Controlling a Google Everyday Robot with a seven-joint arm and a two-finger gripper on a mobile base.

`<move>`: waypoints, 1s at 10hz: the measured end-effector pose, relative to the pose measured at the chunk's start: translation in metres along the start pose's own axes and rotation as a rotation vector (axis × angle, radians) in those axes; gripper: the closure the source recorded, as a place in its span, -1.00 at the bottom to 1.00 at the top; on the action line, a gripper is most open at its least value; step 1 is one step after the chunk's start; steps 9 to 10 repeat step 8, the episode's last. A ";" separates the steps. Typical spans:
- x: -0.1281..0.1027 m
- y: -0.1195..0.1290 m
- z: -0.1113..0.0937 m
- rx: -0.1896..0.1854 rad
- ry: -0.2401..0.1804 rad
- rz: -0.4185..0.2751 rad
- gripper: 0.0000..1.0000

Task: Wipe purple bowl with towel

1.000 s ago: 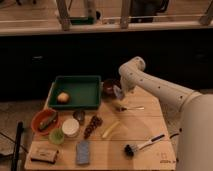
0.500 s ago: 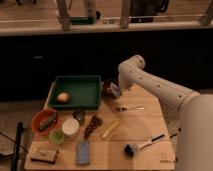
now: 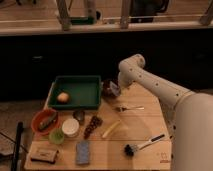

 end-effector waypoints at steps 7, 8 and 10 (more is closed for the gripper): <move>0.008 -0.051 0.021 0.007 -0.001 -0.041 1.00; 0.008 -0.056 0.026 0.007 -0.001 -0.059 1.00; 0.008 -0.056 0.026 0.007 -0.001 -0.059 1.00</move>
